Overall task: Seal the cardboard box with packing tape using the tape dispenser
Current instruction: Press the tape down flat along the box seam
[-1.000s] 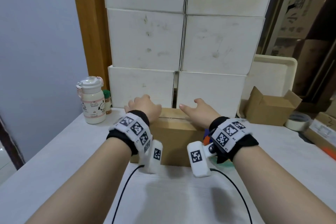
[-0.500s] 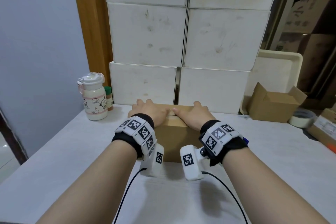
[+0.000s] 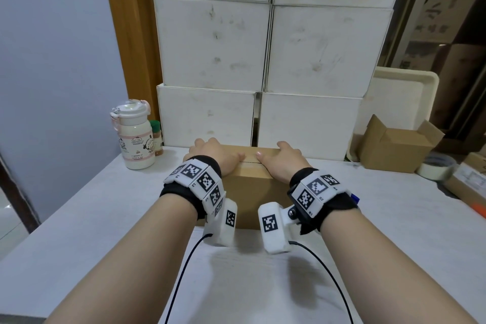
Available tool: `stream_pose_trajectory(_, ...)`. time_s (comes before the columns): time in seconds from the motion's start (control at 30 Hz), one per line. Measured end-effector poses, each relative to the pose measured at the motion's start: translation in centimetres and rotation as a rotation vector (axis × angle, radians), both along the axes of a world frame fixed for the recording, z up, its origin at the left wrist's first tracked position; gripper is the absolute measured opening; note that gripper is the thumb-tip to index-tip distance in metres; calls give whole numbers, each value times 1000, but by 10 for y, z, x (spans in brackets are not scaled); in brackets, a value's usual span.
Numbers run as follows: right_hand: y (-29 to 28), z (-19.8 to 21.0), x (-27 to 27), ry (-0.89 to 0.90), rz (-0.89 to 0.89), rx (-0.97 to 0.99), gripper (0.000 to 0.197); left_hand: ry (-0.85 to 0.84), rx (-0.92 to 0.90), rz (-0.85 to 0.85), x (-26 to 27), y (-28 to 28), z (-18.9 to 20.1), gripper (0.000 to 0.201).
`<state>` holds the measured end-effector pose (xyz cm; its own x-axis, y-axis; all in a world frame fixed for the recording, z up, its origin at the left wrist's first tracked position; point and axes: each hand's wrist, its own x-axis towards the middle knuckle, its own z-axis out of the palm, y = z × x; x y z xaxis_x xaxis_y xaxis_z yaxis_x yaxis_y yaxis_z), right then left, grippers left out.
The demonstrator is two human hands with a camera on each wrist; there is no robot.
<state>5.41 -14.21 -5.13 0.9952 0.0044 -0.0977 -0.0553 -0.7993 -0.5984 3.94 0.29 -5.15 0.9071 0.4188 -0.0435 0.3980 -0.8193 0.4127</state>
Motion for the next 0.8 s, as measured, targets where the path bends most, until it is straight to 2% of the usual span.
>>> stream_pose_trajectory(0.3, -1, -2, 1, -45, 4, 43, 47, -20, -60, 67, 2, 4, 4, 72)
stream_pose_trajectory(0.37, -2, -3, 0, -55, -22, 69, 54, -27, -66, 64, 3, 5, 4, 71)
stream_pose_trajectory(0.5, -2, 0, -7, 14, -38, 85, 96, 0, -50, 28, 0, 3, 2, 89)
stream_pose_trajectory(0.57, -1, 2, -9, 33, -29, 79, 109, 25, -37, 7, -2, 2, 3, 94)
stream_pose_trajectory(0.8, -2, 3, -7, 32, -17, 100, 109, 29, -49, -76, -7, 10, 6, 99)
